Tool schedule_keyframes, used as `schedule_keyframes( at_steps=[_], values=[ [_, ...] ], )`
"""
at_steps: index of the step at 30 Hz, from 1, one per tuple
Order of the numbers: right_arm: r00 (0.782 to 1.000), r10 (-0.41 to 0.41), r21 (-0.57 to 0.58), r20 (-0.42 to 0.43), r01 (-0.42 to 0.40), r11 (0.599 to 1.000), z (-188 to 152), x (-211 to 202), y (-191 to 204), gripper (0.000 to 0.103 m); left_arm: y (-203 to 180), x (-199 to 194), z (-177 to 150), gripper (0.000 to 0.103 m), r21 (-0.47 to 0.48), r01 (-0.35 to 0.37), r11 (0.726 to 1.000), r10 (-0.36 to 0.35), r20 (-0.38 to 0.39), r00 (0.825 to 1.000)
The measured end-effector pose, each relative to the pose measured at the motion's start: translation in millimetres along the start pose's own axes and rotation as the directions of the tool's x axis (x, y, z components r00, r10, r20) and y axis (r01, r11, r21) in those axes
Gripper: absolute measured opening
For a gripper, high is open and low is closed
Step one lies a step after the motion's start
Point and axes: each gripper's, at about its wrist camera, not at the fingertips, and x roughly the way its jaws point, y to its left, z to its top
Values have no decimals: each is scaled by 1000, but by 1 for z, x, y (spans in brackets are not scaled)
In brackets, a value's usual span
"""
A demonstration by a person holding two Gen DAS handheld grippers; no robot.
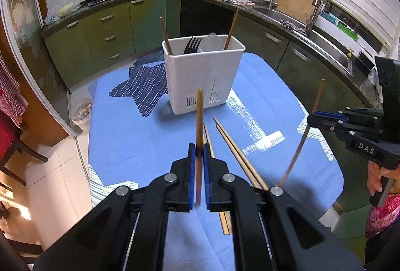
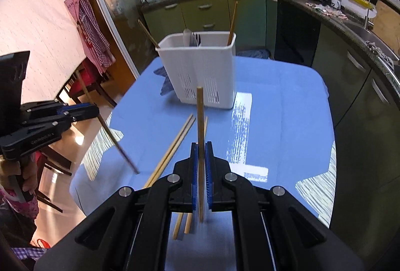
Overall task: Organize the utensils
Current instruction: 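Lift the chopstick with the left gripper while the right gripper grasps and lifts another, then drop the chopsticks into the white holder with both grippers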
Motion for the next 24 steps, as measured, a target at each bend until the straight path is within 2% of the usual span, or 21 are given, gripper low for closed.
schedule_keyframes(
  at_steps=[7,18,24],
  values=[
    [998,8,1,69,-8,1000,21,-25,-4,6,-4,-8,21,6,13,11,1000,-12,20,1000],
    [986,10,-32,164,-5,999,83,-68,-2,6,-17,-43,99,6,38,0,999,-5,139,990],
    [982,4,-45,190,4,999,106,-80,-1,6,-25,-65,146,6,40,-29,999,19,220,975]
  ],
)
